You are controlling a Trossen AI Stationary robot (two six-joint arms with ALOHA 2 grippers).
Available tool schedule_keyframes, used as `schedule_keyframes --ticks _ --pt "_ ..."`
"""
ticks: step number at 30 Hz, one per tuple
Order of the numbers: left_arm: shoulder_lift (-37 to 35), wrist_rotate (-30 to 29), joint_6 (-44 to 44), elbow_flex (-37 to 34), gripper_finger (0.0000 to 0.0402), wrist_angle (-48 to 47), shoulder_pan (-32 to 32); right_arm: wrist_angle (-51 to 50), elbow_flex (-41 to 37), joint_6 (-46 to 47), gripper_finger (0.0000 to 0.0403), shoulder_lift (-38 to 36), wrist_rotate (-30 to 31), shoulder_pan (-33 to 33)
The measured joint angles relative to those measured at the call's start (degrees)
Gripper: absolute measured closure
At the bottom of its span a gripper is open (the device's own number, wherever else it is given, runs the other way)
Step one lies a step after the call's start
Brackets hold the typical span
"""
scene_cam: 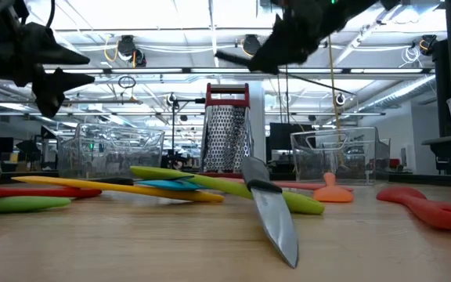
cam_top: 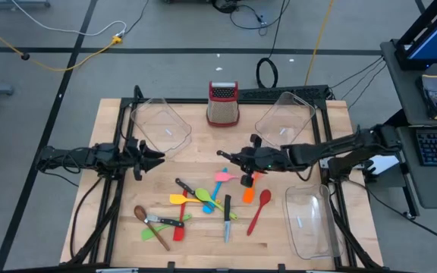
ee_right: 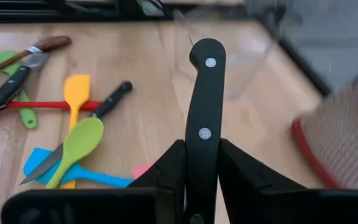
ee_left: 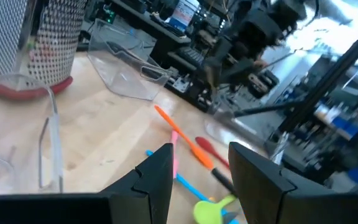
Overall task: Pick & Place Kitchen Items
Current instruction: Put the right black knife into the top left transparent bin
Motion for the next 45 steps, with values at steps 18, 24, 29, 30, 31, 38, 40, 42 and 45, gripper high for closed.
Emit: schedule_keyframes --ticks 18,24,29,30,31,38,40,42,45 --pt "24.2 0.6 -11.2 0.2 0.0245 32.1 -5.5 20.1 0.0 -27.6 0.0340 6.1 0.2 4.1" --pt "37.1 0.5 -11.6 5.3 0.0245 36.7 -7.5 20.9 0.0 -36.5 0.0340 6.7 0.4 4.9" --pt "46.7 2.3 -9.9 13.5 0.0245 36.8 -8.1 21.7 0.0 -42.6 0.0340 6.7 2.8 6.3" --pt "48.5 3.5 -9.5 15.2 0.0245 36.8 -8.1 21.9 0.0 -44.4 0.0340 6.7 3.8 6.7" --pt "50.2 4.5 -8.9 16.9 0.0245 36.7 -8.1 22.1 0.0 -46.2 0.0340 6.7 4.8 7.2" --pt "58.9 7.5 -5.2 27.9 0.0245 31.1 -8.0 22.3 0.0 -56.0 0.0338 6.6 10.6 10.4" --pt "60.9 7.6 -4.5 30.7 0.0245 29.0 -7.8 22.5 0.0 -57.9 0.0339 6.6 12.6 11.4" --pt "63.0 7.6 -4.0 33.3 0.0245 27.1 -7.8 22.4 0.0 -59.5 0.0339 6.6 14.0 12.3" --pt "66.5 7.6 -3.7 36.6 0.0245 25.8 -7.8 22.5 0.0 -60.2 0.0339 6.6 14.1 13.2"
